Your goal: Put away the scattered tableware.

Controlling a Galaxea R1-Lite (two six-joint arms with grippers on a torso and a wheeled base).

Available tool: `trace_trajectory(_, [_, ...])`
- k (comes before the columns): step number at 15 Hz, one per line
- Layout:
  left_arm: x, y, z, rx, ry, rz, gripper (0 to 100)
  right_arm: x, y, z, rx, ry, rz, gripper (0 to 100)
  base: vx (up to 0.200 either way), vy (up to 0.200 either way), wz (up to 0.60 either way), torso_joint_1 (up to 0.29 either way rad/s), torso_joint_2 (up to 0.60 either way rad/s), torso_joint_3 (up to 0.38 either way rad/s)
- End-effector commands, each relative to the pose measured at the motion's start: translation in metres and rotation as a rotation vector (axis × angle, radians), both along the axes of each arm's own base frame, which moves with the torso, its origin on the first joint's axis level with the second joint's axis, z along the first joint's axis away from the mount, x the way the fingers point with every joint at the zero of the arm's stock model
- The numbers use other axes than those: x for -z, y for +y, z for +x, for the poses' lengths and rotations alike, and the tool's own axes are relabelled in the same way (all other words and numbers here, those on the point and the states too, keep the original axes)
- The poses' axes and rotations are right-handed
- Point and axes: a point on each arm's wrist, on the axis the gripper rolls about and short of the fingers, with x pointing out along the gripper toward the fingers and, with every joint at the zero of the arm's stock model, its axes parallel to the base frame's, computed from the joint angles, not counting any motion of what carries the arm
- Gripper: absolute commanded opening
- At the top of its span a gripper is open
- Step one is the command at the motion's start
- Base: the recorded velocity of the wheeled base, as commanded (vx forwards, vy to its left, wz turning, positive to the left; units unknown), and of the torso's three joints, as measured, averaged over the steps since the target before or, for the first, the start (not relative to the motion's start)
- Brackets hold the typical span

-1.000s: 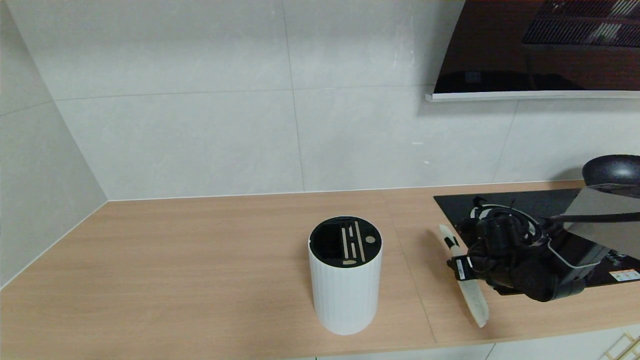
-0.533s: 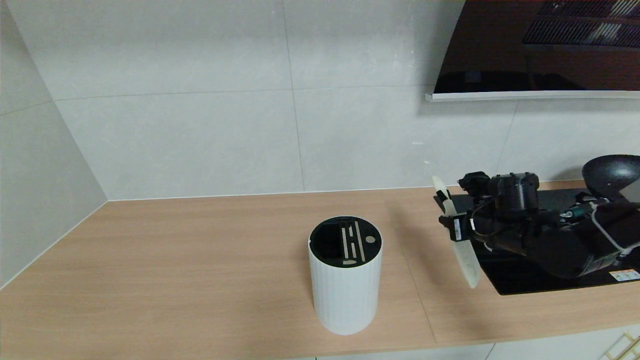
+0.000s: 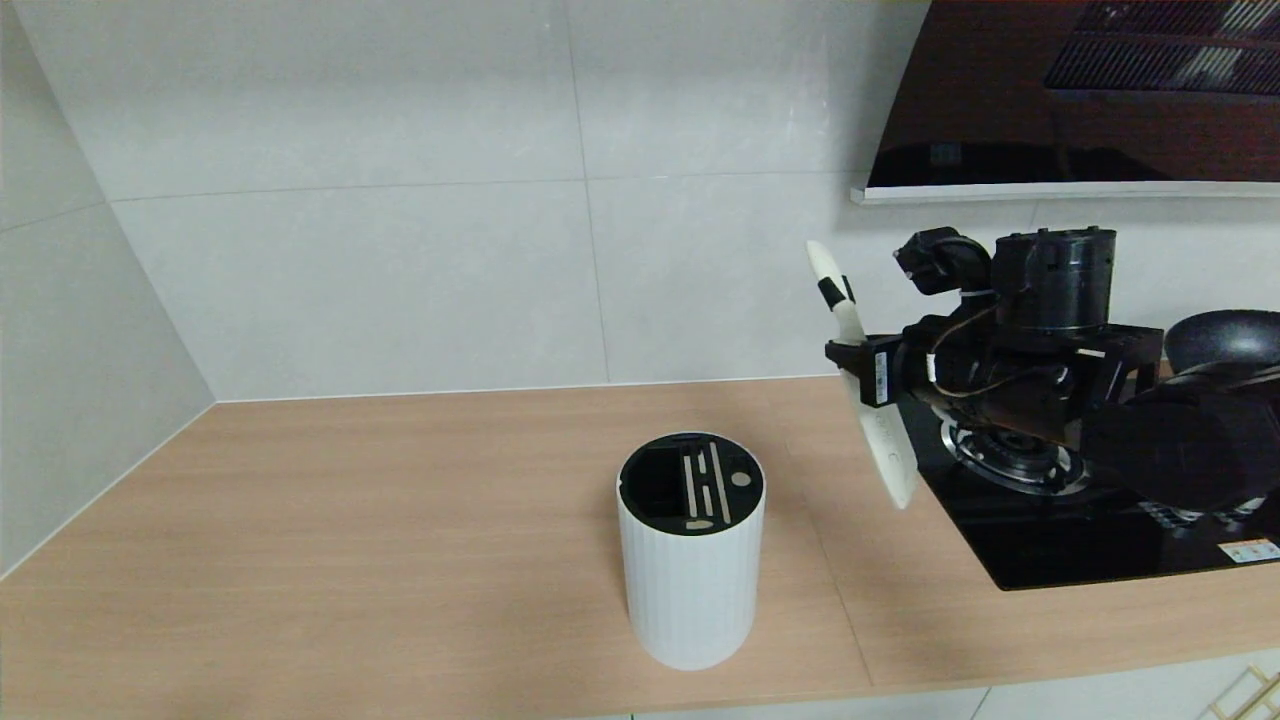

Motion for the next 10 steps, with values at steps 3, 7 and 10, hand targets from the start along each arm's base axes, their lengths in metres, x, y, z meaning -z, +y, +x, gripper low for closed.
trace_trajectory(3, [-0.112, -0.01, 0.068, 0.385, 0.237, -0.073, 100, -0.012, 0.024, -0.032, -0.091, -0.028, 0.019, 0, 0.0, 0.0, 0.0, 0.0, 0.0, 0.0])
trace_trajectory(7, [-0.124, -0.046, 0.188, 0.569, 0.396, -0.131, 100, -0.008, 0.036, -0.05, -0.138, -0.048, 0.023, 0, 0.0, 0.0, 0.0, 0.0, 0.0, 0.0])
trace_trajectory(10, [-0.107, -0.089, 0.242, 0.605, 0.419, -0.286, 100, -0.005, 0.049, -0.061, -0.138, -0.054, 0.015, 0, 0.0, 0.0, 0.0, 0.0, 0.0, 0.0])
